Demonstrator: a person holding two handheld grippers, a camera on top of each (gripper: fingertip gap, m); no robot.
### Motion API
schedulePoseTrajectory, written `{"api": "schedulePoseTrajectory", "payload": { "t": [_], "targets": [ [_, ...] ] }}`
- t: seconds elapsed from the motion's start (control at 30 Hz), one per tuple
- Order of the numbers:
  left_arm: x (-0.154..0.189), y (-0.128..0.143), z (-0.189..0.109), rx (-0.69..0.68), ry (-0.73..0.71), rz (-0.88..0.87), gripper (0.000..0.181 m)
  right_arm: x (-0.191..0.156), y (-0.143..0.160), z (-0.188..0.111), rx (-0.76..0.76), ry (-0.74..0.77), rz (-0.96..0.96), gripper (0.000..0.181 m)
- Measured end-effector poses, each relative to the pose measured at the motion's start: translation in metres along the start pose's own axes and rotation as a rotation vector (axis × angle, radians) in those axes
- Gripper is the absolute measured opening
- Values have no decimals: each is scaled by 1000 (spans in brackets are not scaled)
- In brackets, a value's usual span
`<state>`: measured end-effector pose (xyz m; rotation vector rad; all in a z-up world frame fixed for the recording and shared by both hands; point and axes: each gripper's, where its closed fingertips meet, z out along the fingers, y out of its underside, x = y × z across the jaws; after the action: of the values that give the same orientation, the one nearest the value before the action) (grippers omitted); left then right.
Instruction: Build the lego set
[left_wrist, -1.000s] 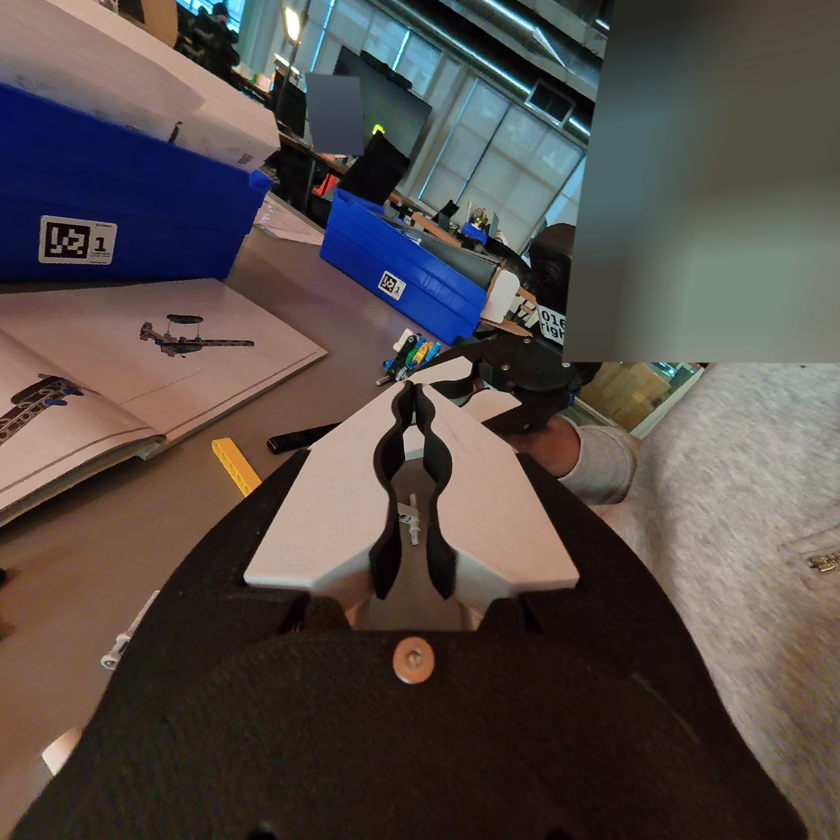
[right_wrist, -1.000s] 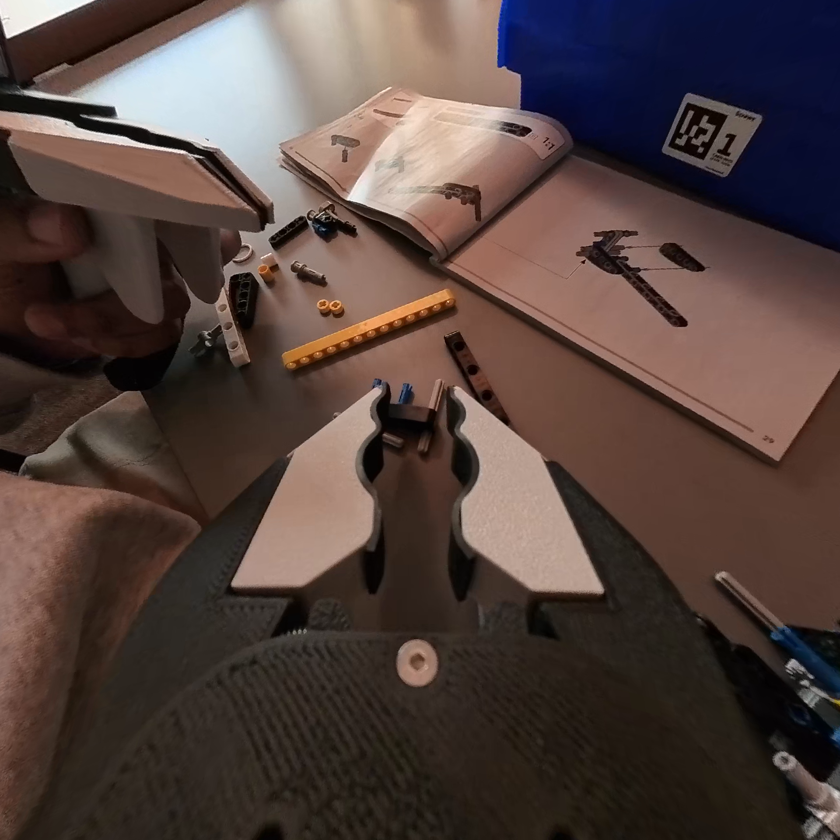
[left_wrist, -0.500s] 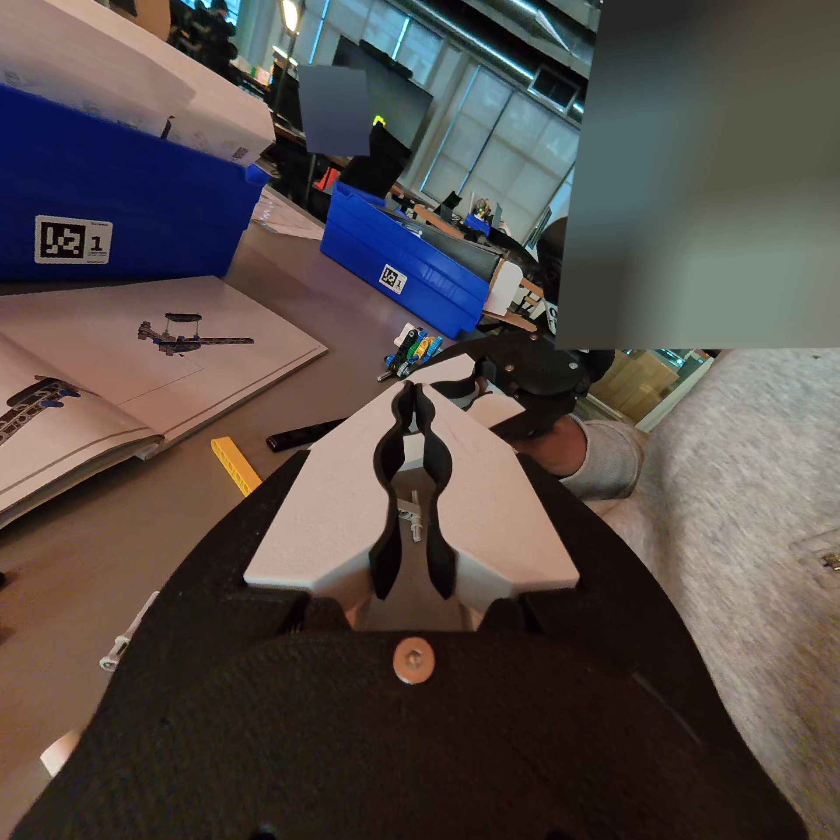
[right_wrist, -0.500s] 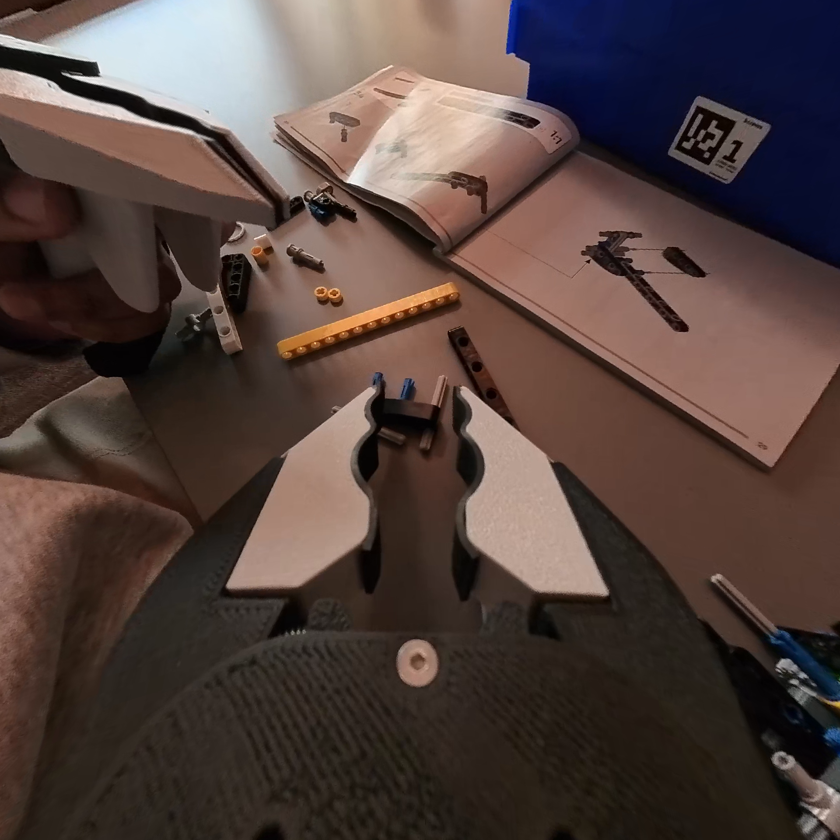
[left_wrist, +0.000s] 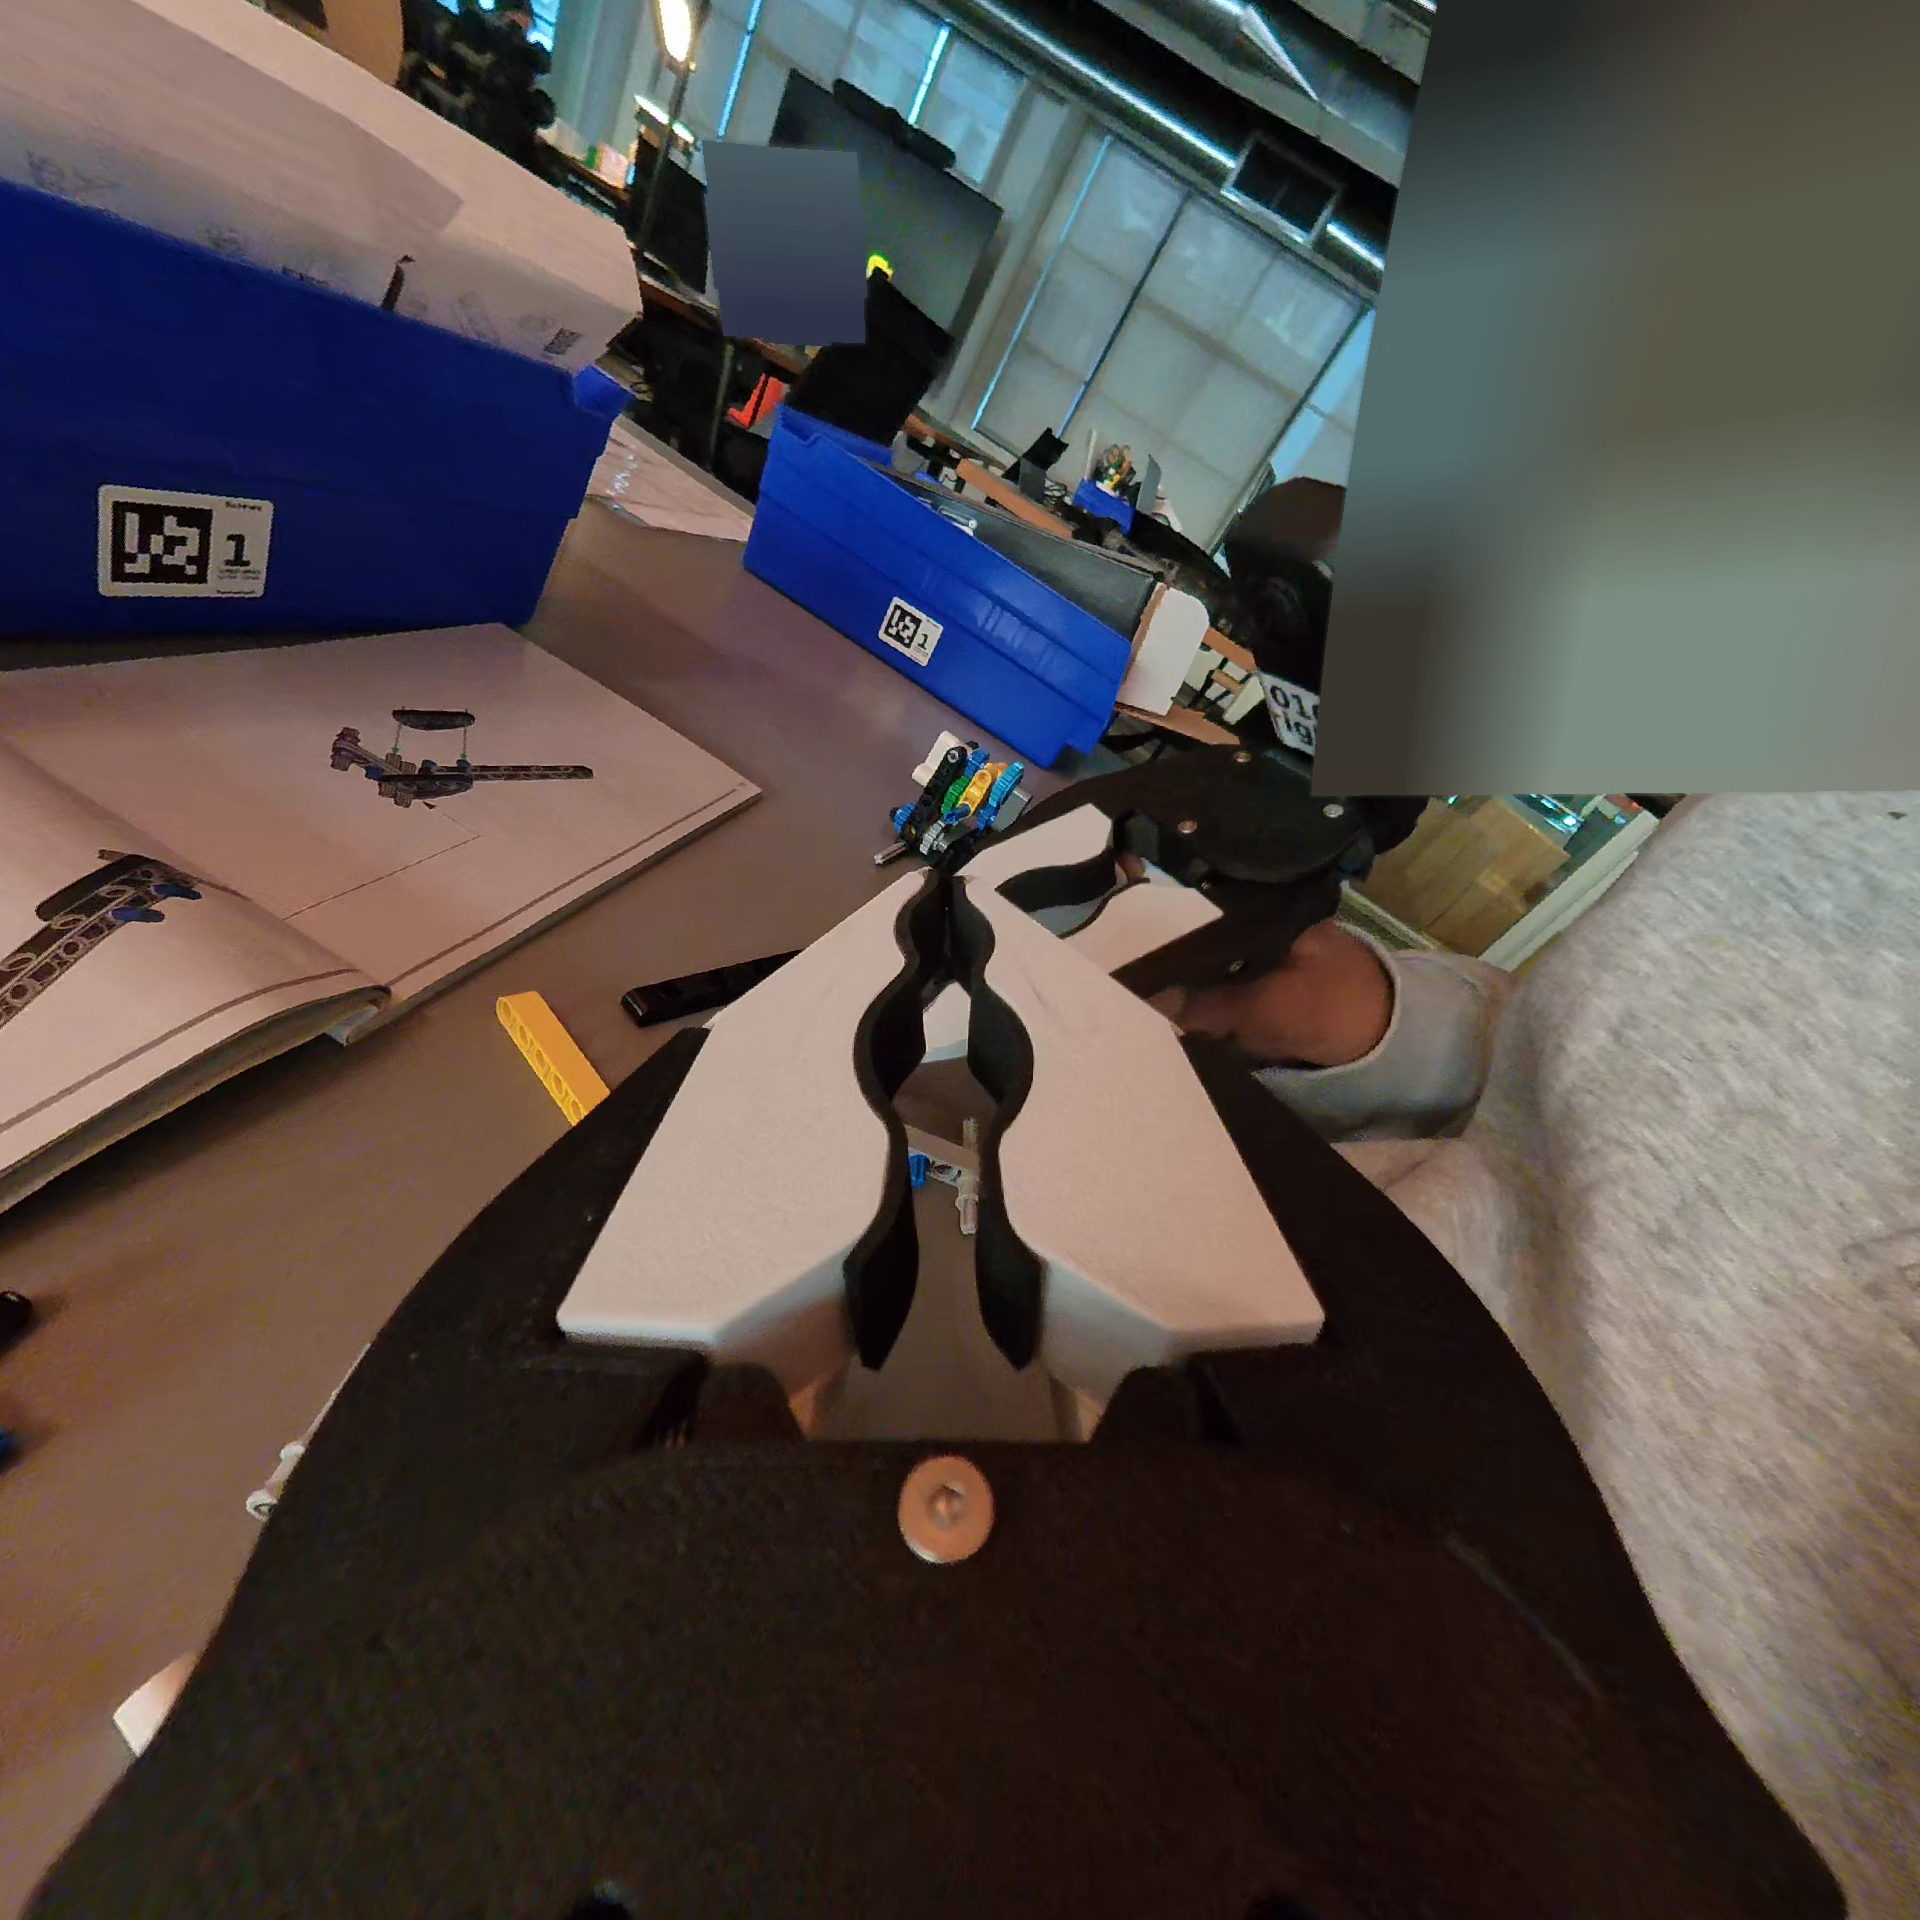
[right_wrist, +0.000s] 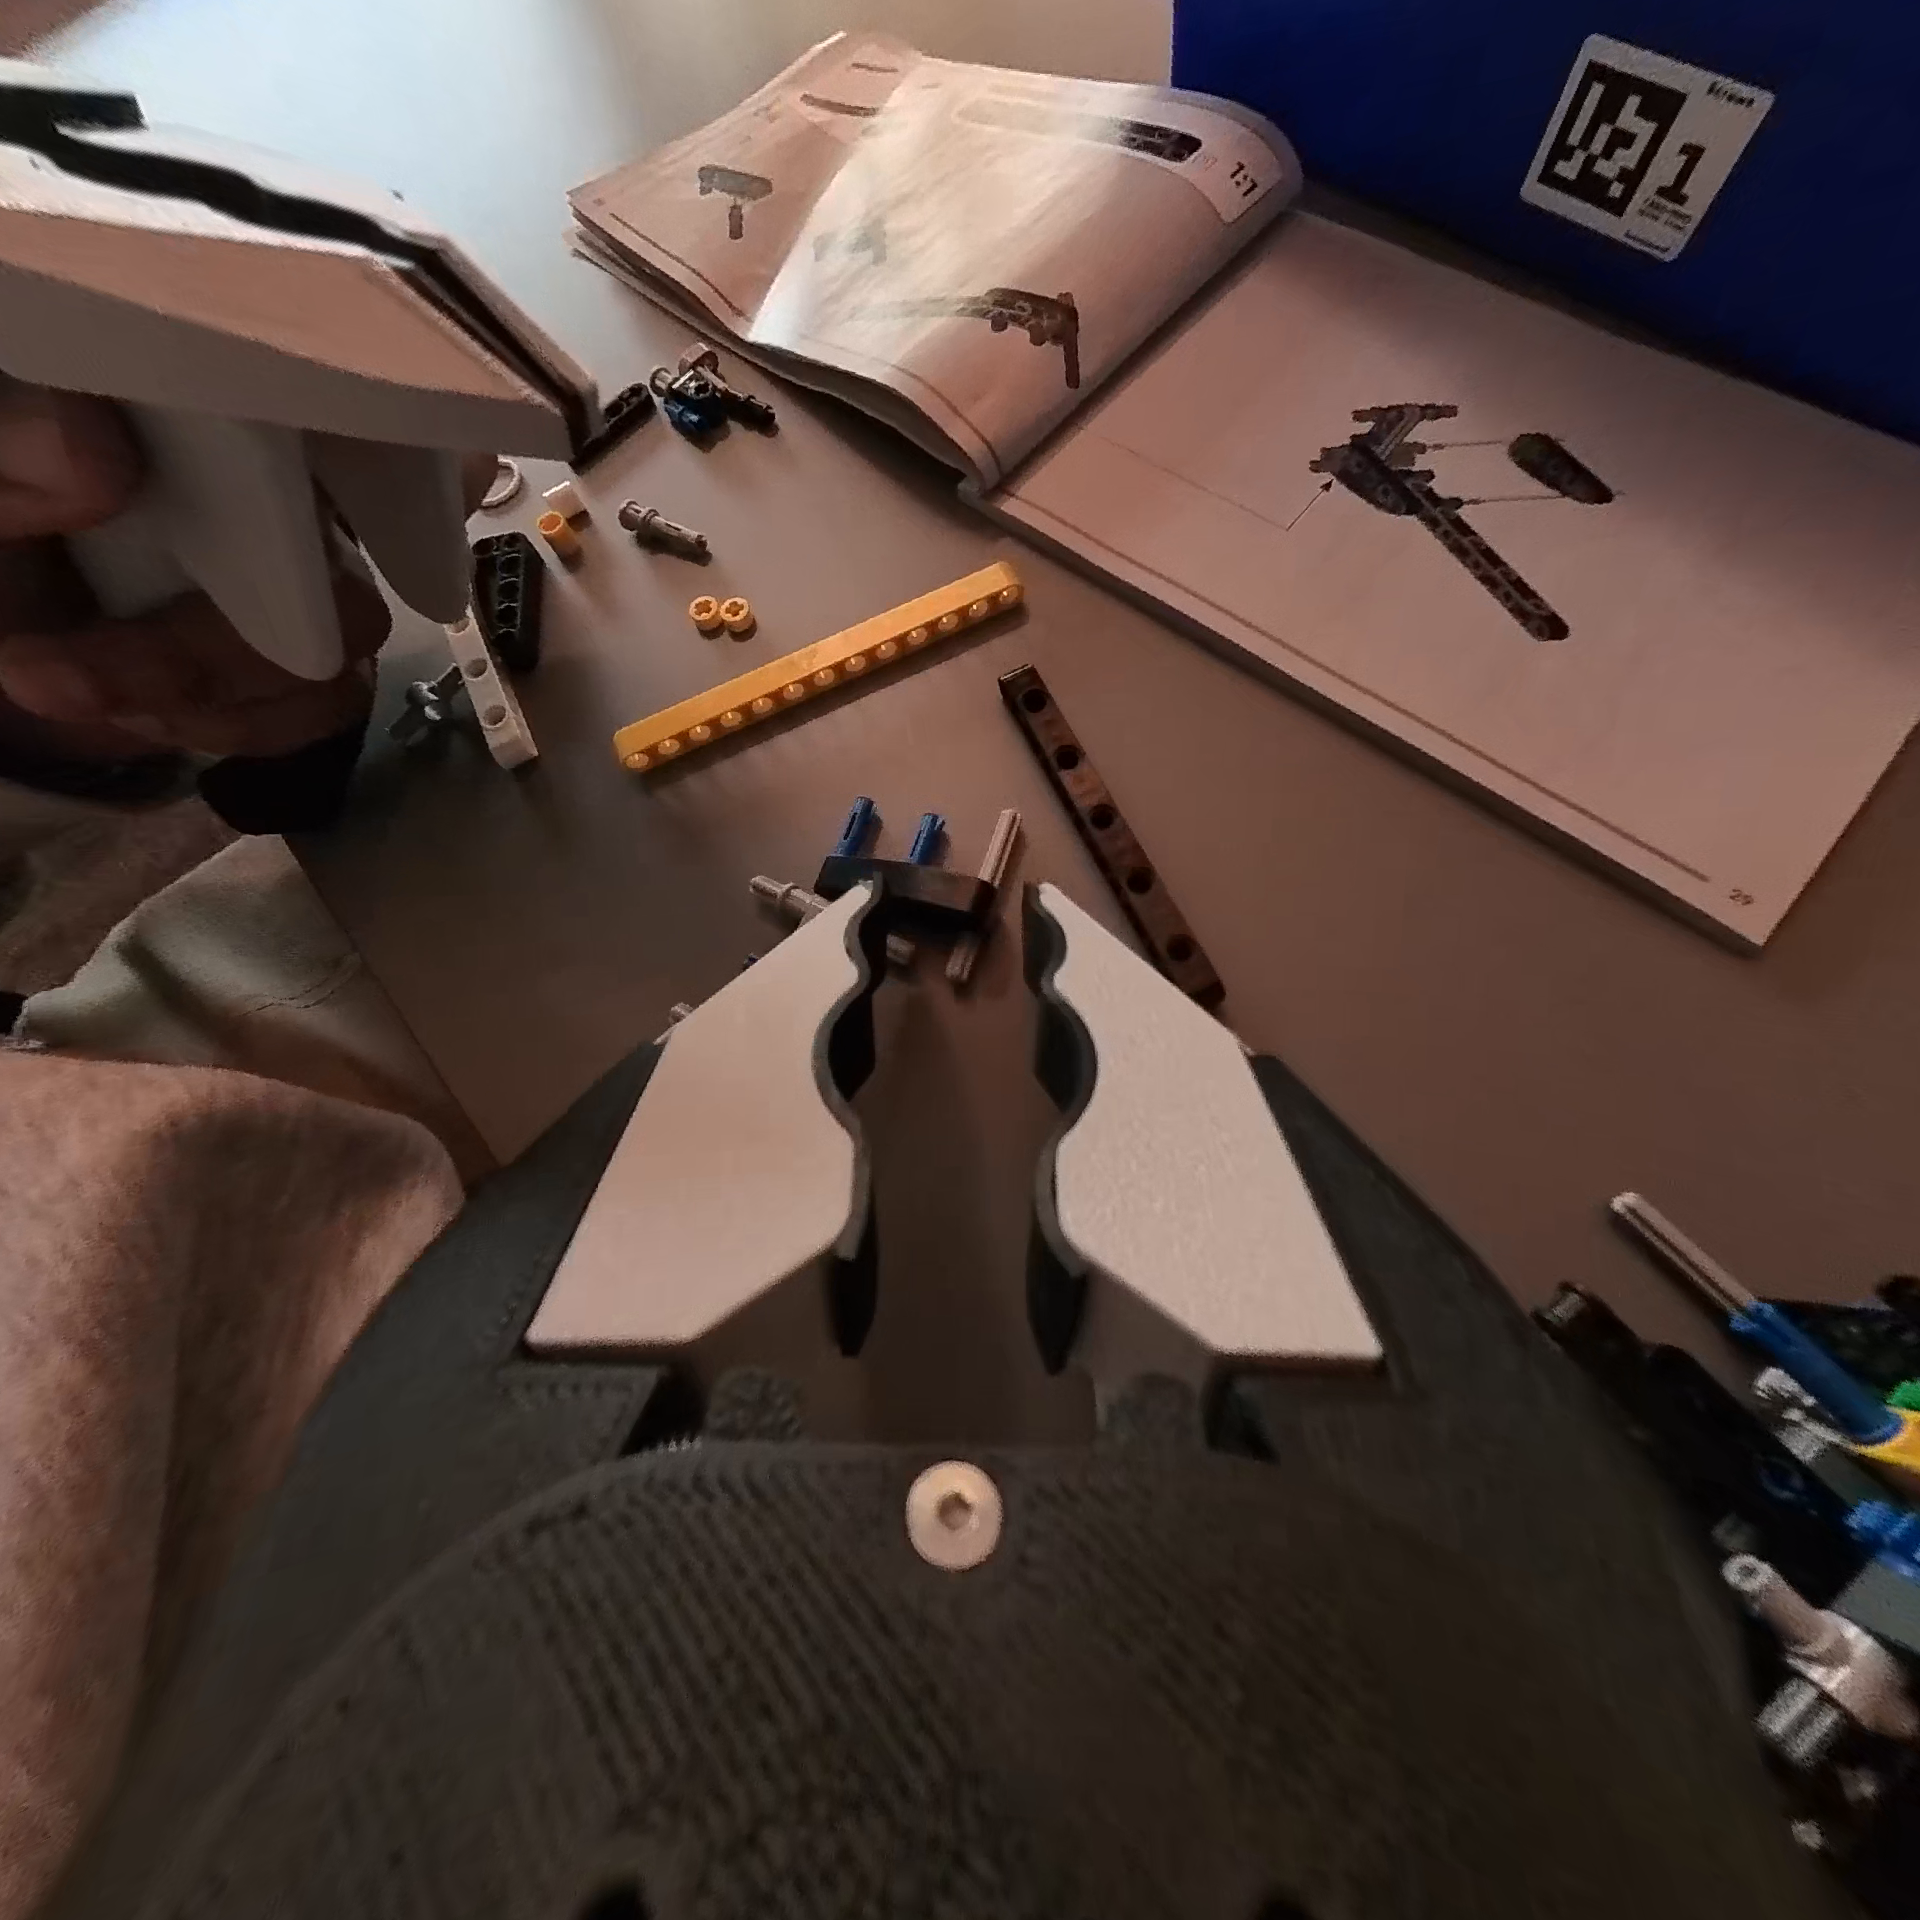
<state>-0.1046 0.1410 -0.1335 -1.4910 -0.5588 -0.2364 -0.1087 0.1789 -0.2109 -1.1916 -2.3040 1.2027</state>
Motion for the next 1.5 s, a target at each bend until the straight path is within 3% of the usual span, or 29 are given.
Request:
{"api": "schedulePoseTrajectory", "payload": {
  "t": [0.33,0.57,0.8,1.0,1.13,1.37,1.5],
  "targets": [
    [0,2,1,-12,-3,9,0,5,13,0,-78,17,-6,23],
    [3,3,2,-20,-4,29,0,8,16,4,-94,76,-72,4],
    [-1,-7,-4,33,-18,10,0,7,-7,-7,53,30,-14,3],
    [-4,-20,-11,107,-42,-4,0,-16,-54,-40,371,-289,212,3],
    [27,-28,-9,163,126,-19,6,-40,-79,-71,545,-580,335,3],
    [75,-39,-19,250,434,-132,10,-82,-95,-104,618,-1092,577,3],
    [85,-45,-26,289,514,-174,9,-92,-95,-105,594,-1214,670,2]
  ]
}}
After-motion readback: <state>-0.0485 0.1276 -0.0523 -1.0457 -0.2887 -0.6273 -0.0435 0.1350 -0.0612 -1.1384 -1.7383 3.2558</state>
